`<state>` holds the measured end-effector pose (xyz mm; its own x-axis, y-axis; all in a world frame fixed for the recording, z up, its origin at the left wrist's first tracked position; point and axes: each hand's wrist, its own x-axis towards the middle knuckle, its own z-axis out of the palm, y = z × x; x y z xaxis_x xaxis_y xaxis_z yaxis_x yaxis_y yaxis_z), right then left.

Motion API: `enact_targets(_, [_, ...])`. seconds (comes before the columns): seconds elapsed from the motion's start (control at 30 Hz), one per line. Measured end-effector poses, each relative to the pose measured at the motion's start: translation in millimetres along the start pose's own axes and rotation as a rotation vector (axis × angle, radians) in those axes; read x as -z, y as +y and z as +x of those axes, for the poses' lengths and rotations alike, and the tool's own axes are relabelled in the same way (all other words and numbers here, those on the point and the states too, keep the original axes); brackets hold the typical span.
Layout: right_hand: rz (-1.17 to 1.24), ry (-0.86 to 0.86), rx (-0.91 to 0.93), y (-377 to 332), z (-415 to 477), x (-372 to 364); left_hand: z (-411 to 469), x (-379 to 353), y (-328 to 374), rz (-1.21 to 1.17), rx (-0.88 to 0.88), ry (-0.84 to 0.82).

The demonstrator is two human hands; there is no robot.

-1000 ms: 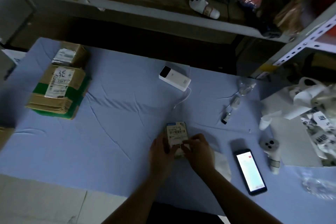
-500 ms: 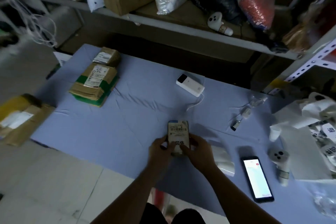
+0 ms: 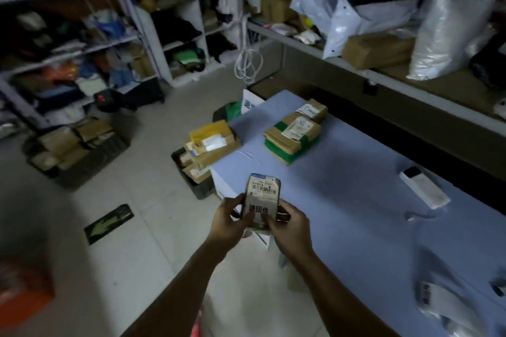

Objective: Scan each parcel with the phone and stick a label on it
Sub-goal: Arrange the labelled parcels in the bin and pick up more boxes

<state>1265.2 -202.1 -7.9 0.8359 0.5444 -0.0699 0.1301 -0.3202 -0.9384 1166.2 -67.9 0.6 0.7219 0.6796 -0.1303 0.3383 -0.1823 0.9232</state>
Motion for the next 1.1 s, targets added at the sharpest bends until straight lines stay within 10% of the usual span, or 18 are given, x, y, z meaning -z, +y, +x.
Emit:
enact_targets(0.5, [-0.033,-0.148,-0.096,-145,105,-383,157,347,-132,-0.072,0.156,0.173])
enact_targets(1.1, [-0.005,0.012,-0.45,-100,446,-569,561,410,-250,0.26,0.262,-0.273])
